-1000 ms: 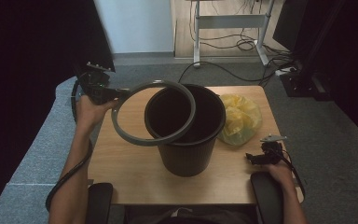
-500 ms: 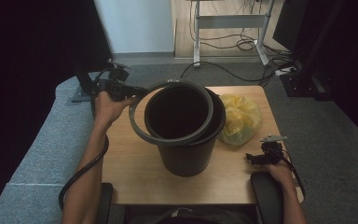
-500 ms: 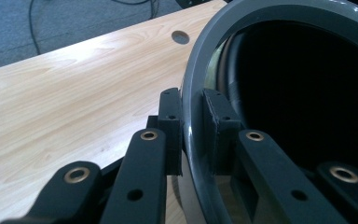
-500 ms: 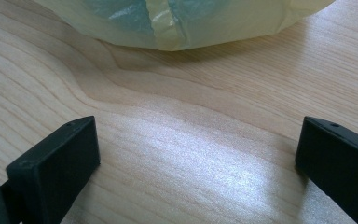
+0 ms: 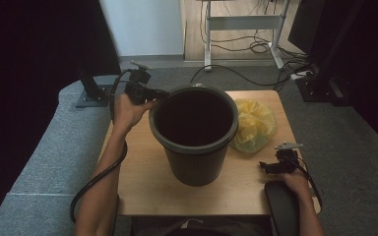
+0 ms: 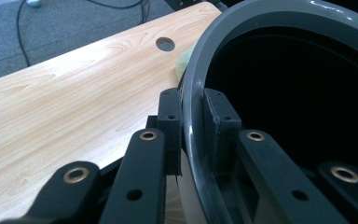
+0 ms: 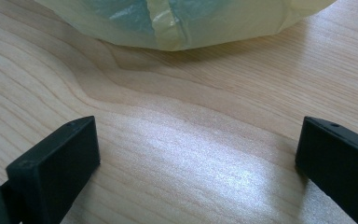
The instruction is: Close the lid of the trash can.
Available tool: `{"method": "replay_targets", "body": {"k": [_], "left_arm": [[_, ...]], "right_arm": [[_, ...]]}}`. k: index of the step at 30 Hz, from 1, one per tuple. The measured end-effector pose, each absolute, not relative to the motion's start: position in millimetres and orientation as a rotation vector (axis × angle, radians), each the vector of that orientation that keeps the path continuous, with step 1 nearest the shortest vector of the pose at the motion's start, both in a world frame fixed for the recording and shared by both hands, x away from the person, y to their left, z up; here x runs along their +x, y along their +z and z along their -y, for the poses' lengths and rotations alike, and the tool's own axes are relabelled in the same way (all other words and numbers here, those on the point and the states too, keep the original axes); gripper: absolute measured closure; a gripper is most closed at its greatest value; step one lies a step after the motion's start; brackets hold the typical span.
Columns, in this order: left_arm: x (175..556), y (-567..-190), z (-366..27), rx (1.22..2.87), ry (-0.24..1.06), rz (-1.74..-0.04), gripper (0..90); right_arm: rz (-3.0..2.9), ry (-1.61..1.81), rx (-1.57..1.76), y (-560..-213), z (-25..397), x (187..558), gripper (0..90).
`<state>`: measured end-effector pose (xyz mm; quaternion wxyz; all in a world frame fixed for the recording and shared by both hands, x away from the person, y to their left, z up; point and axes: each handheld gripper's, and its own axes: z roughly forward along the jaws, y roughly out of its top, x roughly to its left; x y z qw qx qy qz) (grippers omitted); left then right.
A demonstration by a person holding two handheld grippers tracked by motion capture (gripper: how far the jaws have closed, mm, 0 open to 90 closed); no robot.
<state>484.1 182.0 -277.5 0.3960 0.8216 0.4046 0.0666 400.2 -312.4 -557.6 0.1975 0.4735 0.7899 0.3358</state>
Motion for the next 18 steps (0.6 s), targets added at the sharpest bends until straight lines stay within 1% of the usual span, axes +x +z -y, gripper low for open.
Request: {"method": "replay_targets", "body": {"k": [7,18], "left_arm": [[480.3,-278.3,-177.8,2.095,0.216,-1.033,77.1],[480.1,-281.4,-175.8,2.111,0.230,-1.035,76.8]], "right_arm": [[-2.211,0.940,1.325,-557.6,312.4,400.2,0.0],[-2.211,0.940,1.325,-557.6,312.4,400.2,0.0]]}}
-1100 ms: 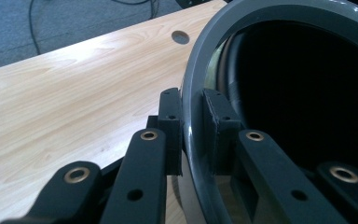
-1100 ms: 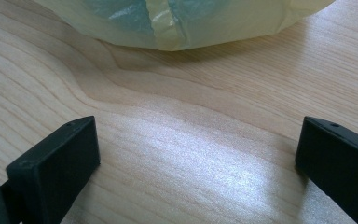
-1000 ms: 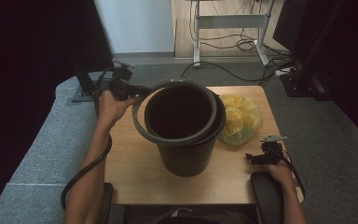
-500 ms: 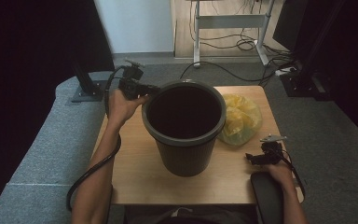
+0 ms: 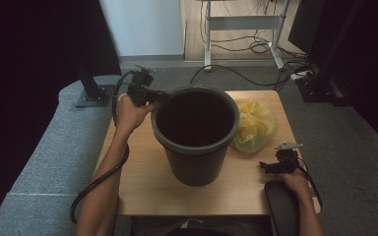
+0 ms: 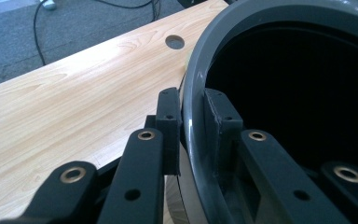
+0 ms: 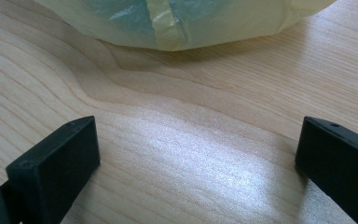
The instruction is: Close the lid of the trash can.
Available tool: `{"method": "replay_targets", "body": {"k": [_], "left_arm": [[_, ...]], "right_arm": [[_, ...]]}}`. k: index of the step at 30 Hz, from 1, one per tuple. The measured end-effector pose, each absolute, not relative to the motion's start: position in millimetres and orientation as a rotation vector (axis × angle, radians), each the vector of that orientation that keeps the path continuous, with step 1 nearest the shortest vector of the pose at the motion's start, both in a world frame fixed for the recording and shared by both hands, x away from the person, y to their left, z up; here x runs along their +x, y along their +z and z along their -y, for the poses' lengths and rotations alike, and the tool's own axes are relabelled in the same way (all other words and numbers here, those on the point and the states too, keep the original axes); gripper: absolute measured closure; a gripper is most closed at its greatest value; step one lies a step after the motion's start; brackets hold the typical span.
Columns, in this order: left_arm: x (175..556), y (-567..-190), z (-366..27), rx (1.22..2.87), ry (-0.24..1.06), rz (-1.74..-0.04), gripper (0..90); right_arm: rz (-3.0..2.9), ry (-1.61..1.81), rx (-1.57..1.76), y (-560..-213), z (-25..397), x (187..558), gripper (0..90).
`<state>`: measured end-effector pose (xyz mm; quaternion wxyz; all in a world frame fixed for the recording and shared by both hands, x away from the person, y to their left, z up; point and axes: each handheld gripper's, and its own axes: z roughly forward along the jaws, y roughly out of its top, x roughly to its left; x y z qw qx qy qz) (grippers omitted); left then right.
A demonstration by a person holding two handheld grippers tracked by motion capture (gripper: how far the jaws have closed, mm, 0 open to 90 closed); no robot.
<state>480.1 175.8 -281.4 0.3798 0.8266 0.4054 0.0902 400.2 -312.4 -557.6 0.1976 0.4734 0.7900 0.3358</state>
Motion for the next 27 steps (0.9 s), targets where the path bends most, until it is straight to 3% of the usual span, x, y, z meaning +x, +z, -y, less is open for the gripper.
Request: {"method": "replay_targets", "body": {"k": [4,10,14,27], "left_arm": [[480,-281,-176,2.114,0.229,-1.015,73.5],[481,-281,-183,2.107,0.230,-0.973,36.3],[479,-280,-191,2.107,0.232,-0.963,18.7],[469,-276,-215,2.143,0.273,-0.977,0.7]], "right_arm": [[-2.213,0.941,1.323,-558,312,400,0.0],[-2.213,0.941,1.323,-558,312,400,0.0],[-2.214,0.941,1.323,-558,312,400,0.0],[-2.213,0.940,1.322,-558,312,400,0.0]]}}
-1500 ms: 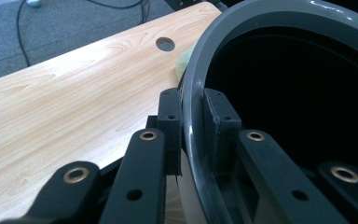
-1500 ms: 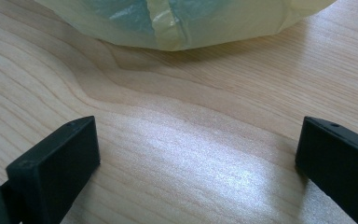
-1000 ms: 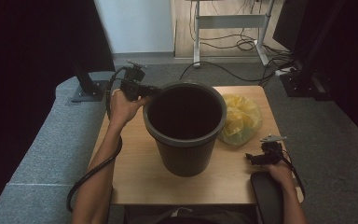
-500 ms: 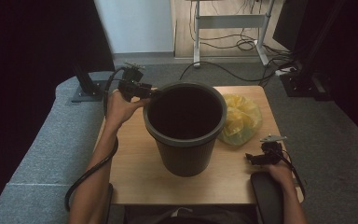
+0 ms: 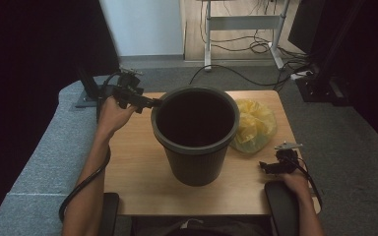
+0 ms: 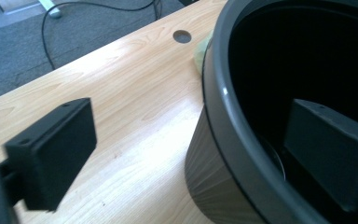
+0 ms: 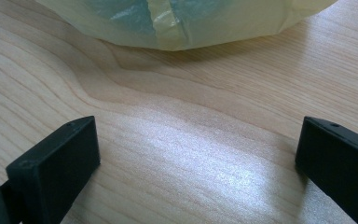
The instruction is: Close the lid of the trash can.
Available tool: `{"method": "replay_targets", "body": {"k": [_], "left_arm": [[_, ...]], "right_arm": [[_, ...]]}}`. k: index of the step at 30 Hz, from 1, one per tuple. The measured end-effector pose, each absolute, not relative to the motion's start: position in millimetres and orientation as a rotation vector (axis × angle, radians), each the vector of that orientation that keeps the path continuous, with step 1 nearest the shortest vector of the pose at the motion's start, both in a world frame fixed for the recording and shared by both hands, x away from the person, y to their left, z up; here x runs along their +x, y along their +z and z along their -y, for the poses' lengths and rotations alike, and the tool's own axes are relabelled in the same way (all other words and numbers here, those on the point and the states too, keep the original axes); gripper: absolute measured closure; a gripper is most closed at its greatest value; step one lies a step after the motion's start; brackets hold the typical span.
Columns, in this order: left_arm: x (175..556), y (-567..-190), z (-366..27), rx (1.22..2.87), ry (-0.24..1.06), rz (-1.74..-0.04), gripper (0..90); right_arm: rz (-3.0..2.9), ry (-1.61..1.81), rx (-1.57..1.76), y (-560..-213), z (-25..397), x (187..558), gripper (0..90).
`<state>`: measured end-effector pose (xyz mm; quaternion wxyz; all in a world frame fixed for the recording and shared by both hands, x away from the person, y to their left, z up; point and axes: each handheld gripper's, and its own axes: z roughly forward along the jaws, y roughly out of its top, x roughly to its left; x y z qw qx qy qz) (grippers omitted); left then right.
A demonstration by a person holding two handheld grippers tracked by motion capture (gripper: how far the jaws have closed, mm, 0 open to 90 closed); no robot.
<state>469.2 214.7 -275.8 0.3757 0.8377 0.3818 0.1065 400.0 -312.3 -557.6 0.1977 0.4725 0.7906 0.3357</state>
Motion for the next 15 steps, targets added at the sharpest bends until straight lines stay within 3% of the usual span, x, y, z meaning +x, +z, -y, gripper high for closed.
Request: {"method": "replay_targets", "body": {"k": [15], "left_arm": [[458,-281,-263,2.085,0.345,-1.023,0.0]], "right_arm": [[-2.212,0.940,1.324,-558,312,400,0.0]]}}
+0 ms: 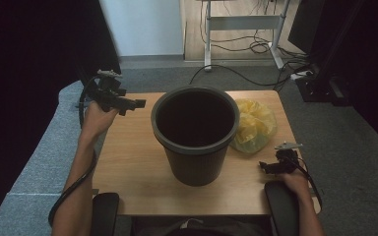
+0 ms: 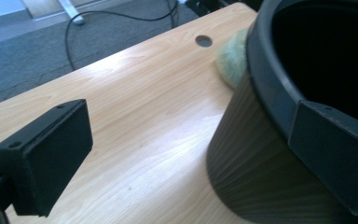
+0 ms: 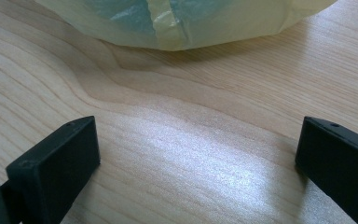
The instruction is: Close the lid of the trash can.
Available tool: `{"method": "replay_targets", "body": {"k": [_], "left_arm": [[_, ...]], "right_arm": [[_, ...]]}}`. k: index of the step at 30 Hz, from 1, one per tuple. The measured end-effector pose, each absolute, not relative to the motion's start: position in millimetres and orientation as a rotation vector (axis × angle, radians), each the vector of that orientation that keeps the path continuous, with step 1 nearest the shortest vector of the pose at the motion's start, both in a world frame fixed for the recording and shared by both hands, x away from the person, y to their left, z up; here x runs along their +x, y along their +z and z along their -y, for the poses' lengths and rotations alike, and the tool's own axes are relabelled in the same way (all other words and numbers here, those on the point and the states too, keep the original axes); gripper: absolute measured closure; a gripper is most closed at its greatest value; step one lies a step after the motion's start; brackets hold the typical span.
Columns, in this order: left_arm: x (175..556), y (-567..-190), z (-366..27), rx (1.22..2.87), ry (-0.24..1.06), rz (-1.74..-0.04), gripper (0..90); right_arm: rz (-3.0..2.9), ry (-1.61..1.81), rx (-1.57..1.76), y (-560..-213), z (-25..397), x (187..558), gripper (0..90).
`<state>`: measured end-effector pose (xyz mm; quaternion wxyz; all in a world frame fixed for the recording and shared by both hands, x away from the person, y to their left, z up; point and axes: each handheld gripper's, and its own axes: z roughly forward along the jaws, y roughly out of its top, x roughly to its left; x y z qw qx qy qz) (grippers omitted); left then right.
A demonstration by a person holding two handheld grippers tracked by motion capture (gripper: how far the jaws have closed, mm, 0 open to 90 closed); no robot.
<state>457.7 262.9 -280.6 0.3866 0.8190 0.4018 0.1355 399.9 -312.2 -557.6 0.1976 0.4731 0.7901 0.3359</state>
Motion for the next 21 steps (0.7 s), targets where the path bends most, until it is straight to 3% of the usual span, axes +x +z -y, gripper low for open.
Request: {"method": "replay_targets", "body": {"k": [21], "left_arm": [[446,-331,-298,2.072,0.352,-1.045,0.0]], "right_arm": [[-2.209,0.939,1.326,-558,312,400,0.0]]}}
